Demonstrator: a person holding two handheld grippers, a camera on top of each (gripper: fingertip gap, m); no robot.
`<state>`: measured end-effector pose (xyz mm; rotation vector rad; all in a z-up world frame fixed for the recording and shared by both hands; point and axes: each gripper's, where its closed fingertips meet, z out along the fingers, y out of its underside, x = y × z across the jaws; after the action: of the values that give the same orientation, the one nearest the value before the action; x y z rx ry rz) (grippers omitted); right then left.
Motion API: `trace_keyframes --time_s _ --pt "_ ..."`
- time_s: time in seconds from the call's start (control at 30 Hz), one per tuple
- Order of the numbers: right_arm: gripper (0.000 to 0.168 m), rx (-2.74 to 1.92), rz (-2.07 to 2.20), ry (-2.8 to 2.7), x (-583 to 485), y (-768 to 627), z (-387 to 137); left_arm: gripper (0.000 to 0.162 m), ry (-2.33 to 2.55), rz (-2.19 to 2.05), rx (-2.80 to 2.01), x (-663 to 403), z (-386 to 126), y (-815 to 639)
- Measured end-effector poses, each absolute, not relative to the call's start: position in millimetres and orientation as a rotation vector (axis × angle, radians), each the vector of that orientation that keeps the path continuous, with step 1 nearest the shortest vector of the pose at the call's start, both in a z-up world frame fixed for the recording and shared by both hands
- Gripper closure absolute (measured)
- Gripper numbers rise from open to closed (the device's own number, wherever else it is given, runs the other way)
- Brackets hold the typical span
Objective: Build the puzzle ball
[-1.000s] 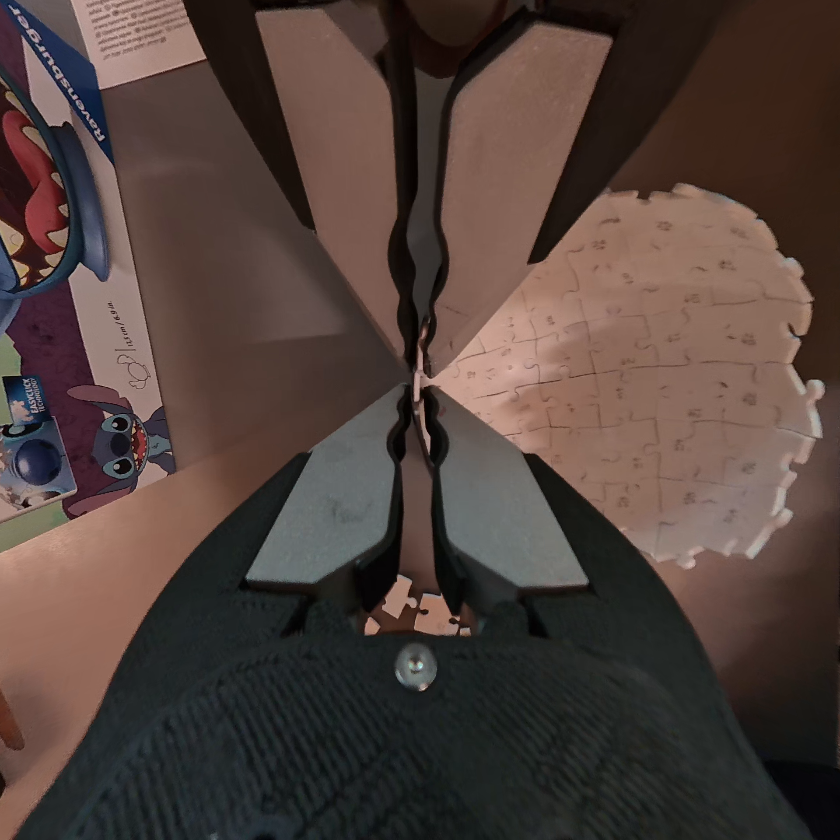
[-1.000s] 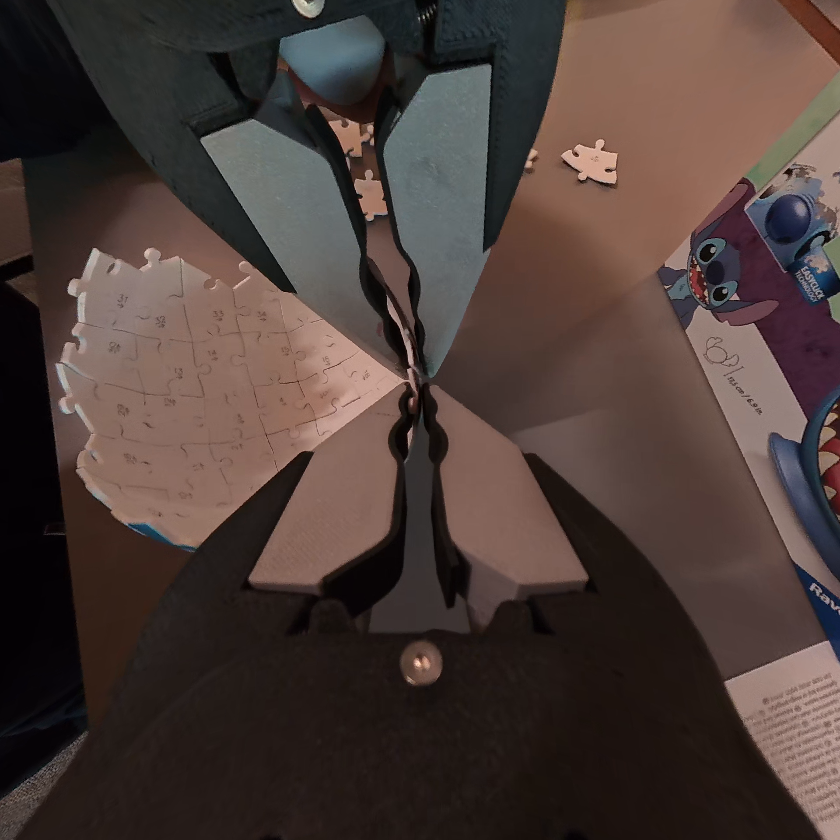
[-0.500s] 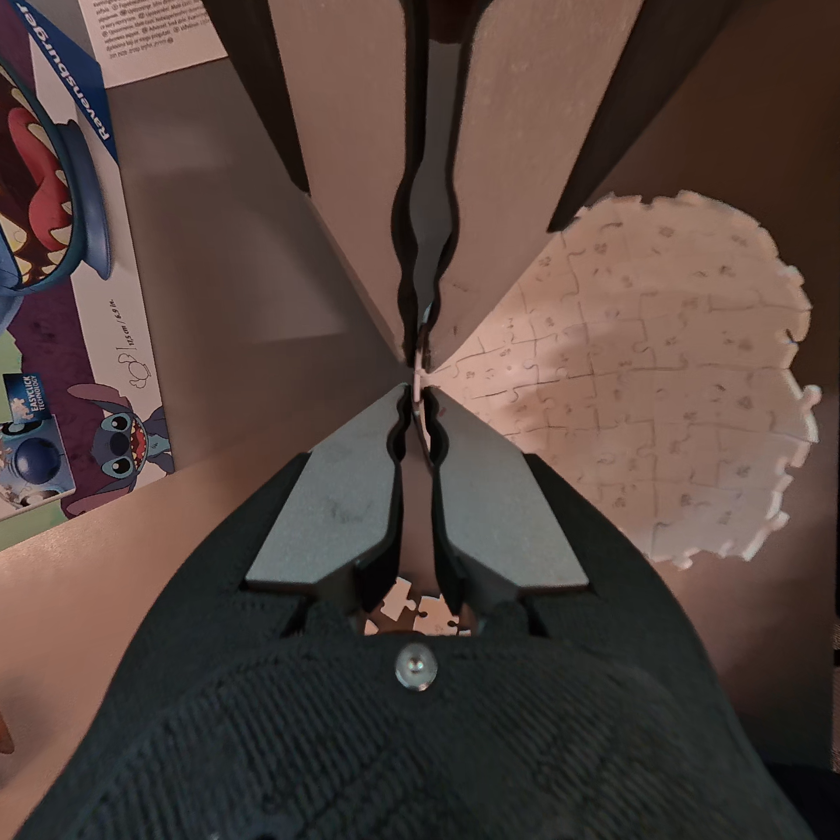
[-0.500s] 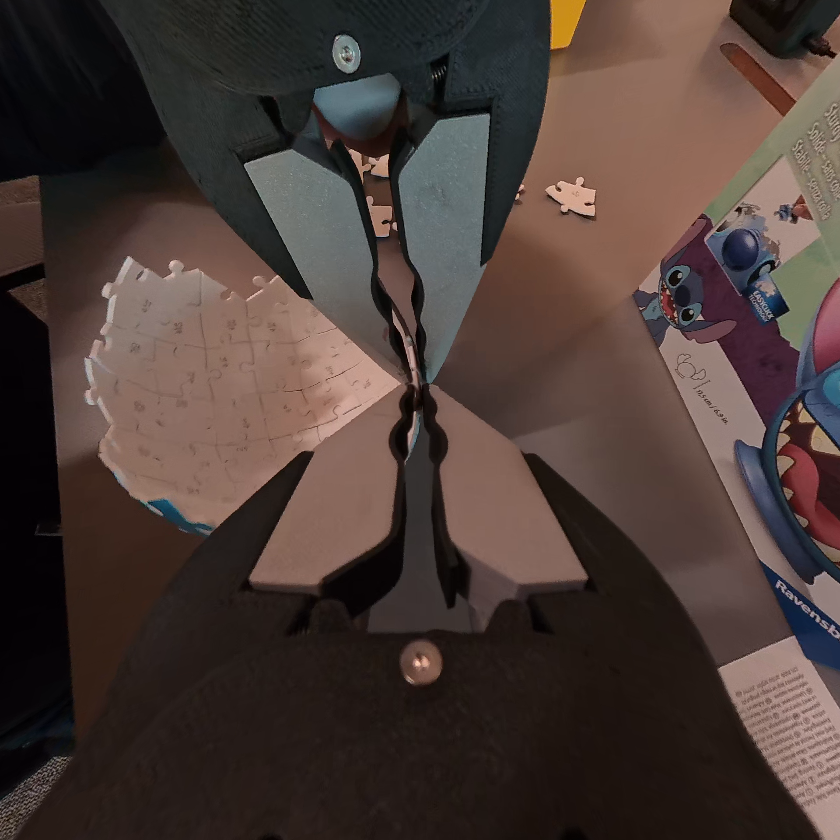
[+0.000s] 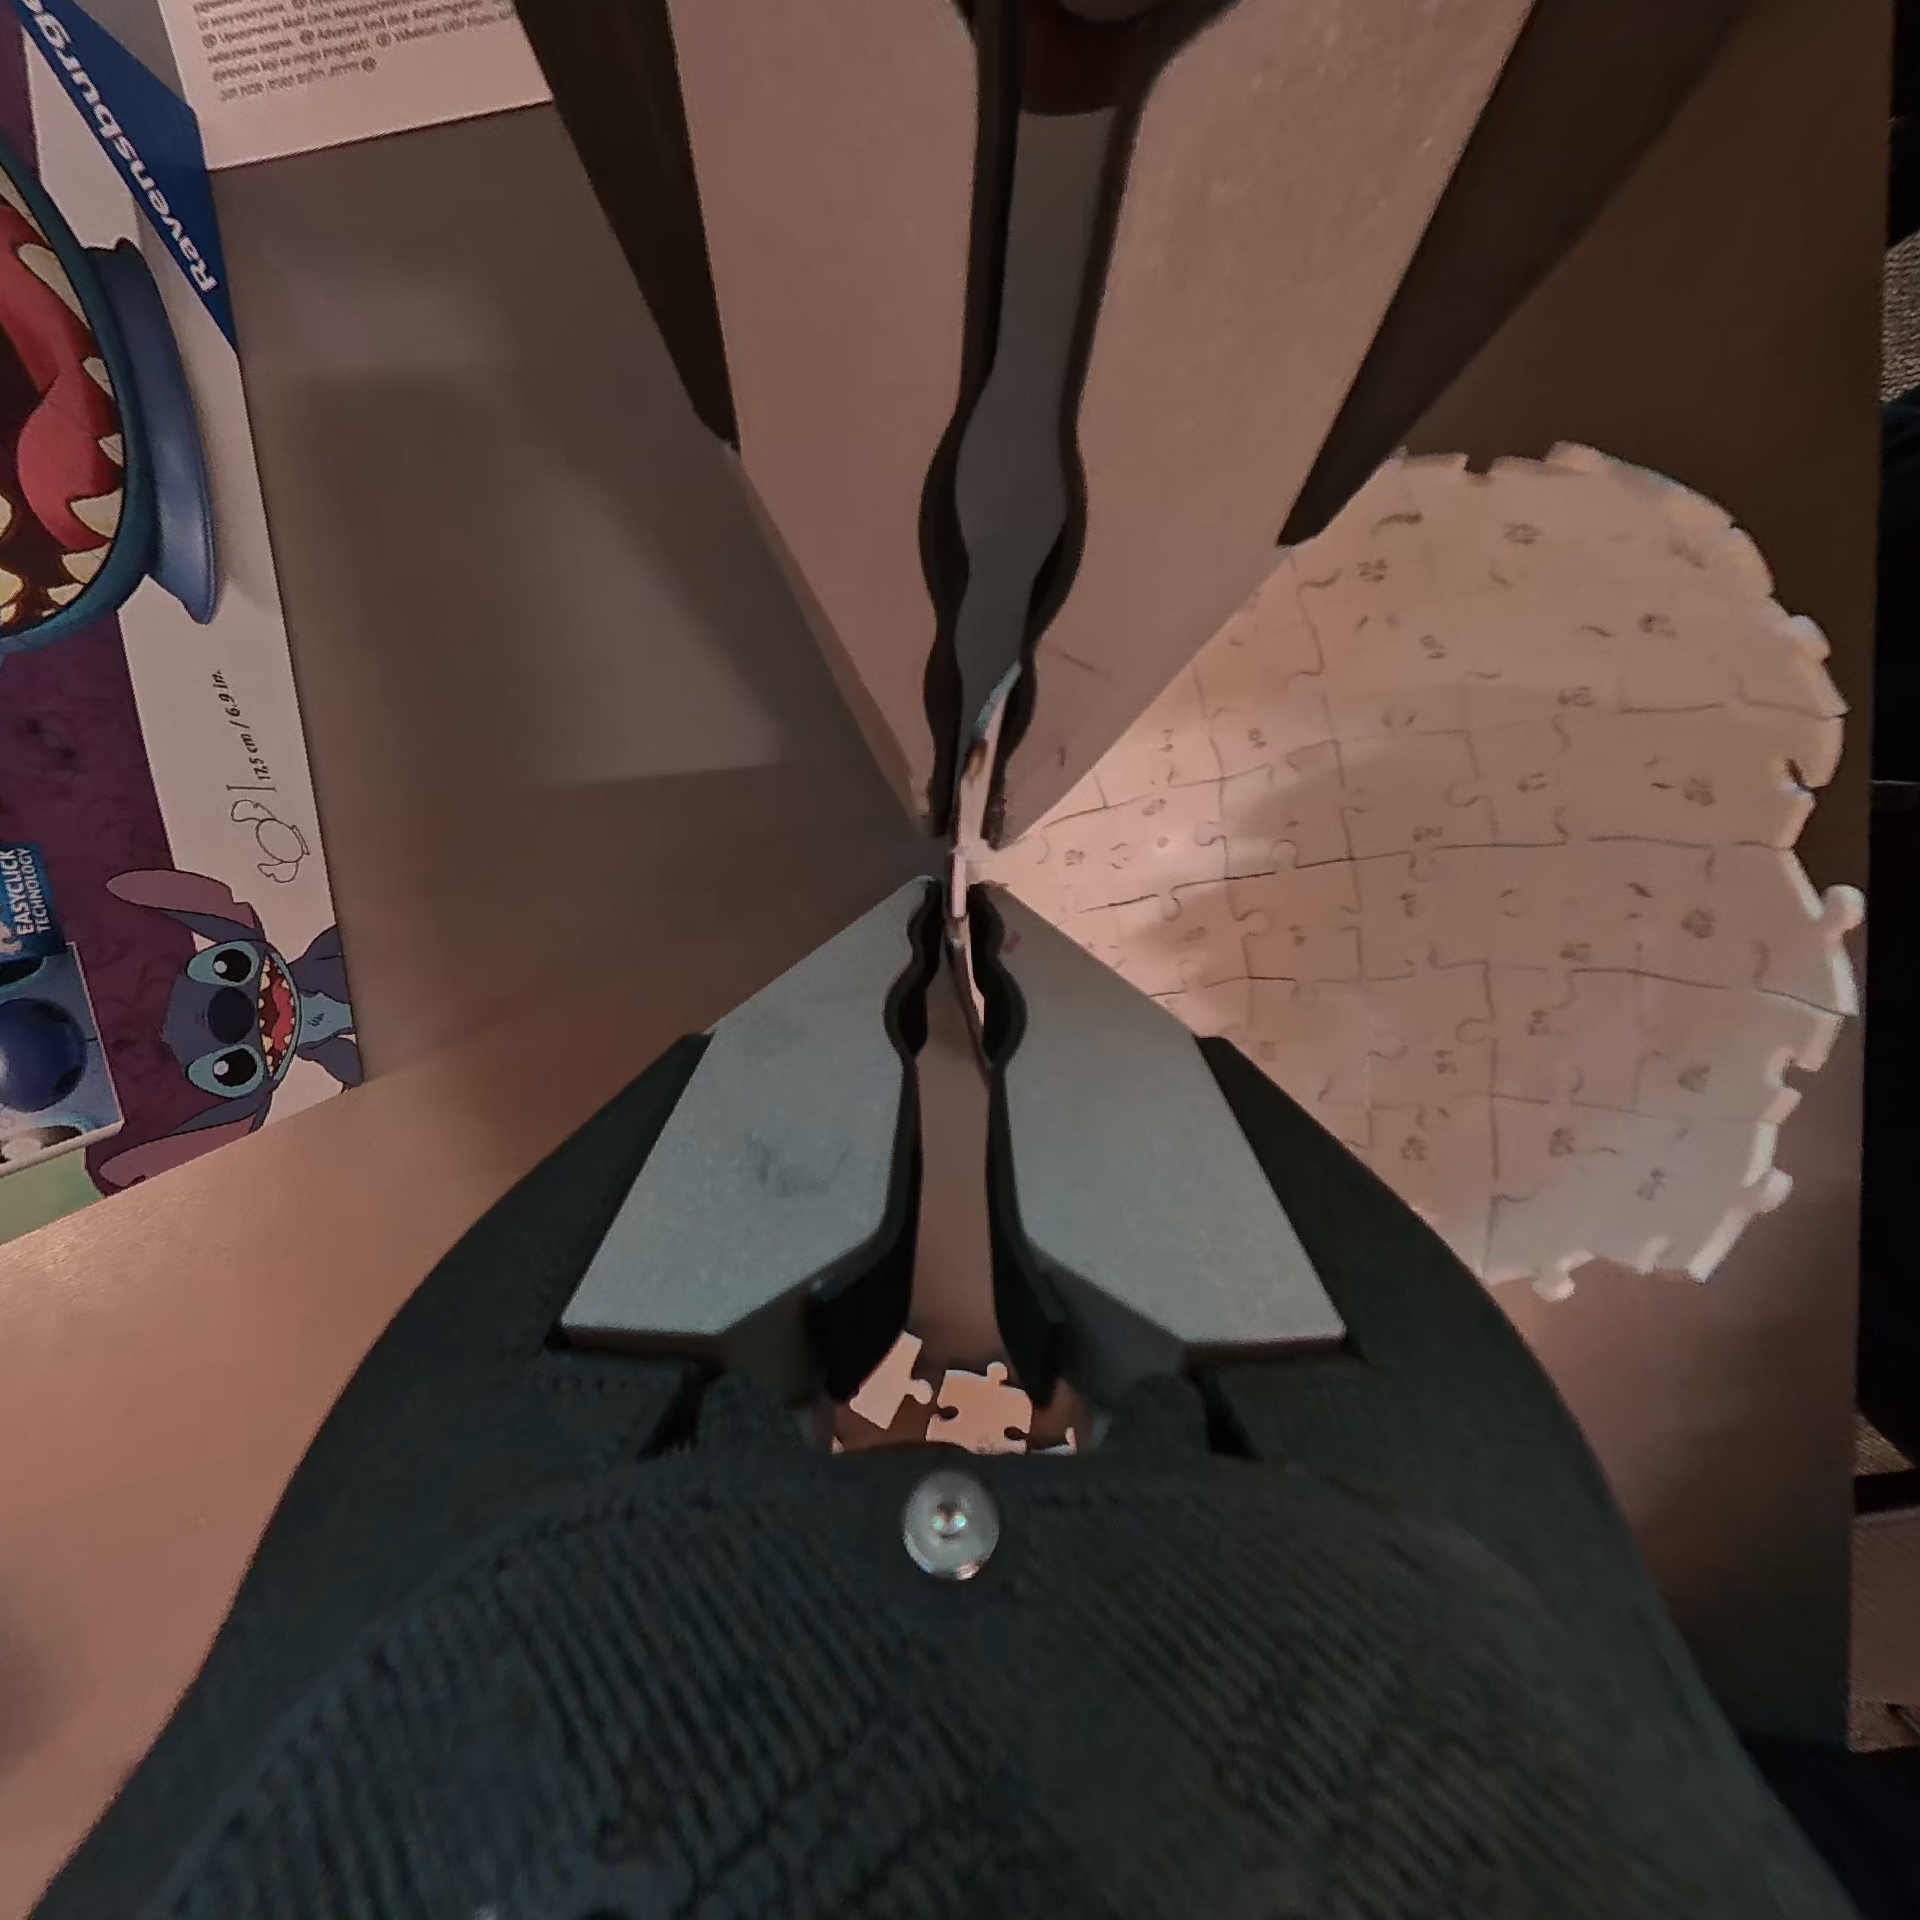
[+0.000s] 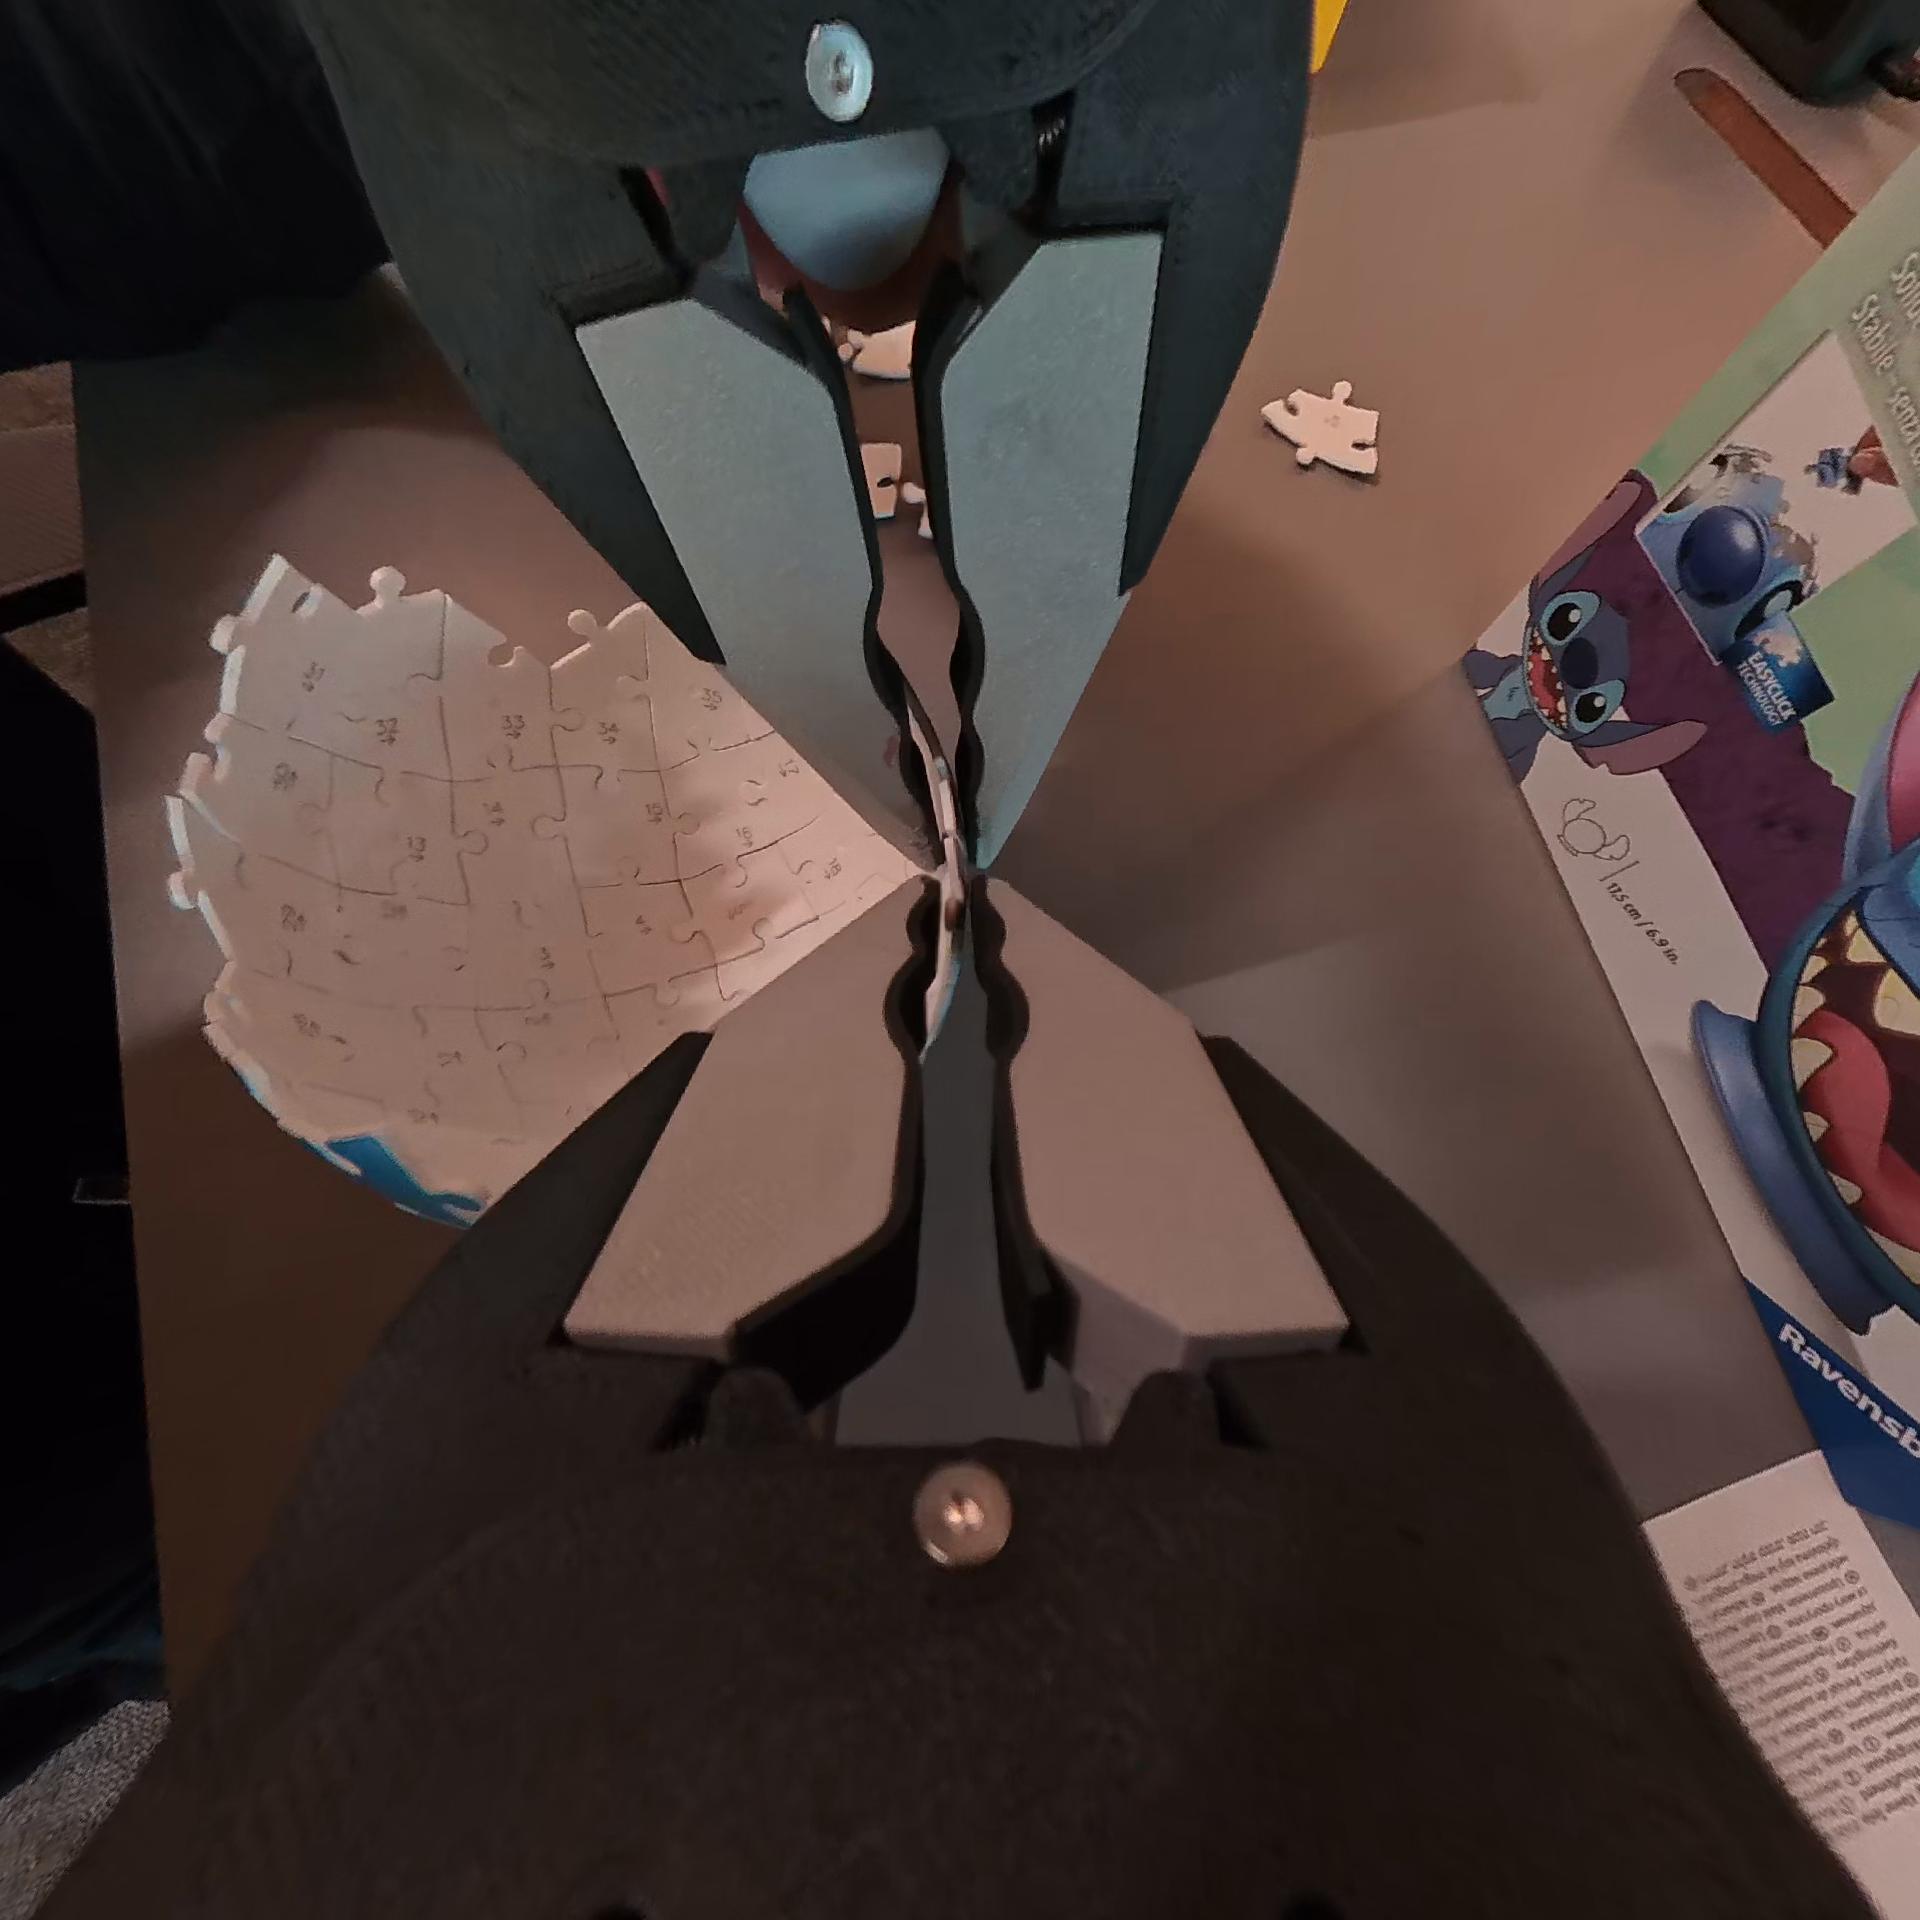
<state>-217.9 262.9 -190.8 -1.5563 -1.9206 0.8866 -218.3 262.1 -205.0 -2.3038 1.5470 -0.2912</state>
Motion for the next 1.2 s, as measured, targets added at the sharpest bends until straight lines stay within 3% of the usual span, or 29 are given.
trace_keyframes --time_s 0.03,1.03,1.2 --pt "0.163 -1.559 0.872 -1.932 -218 263 -194 0.159 1.541 -0.293 -2.304 -218 -204 262" --pt "0.168 -1.579 0.898 -1.948 -221 260 -199 0.16 1.538 -0.312 -2.303 -217 -203 261" --pt "0.154 -1.559 0.9 -1.928 -214 265 -189 0.16 1.525 -0.333 -2.324 -219 -204 261"
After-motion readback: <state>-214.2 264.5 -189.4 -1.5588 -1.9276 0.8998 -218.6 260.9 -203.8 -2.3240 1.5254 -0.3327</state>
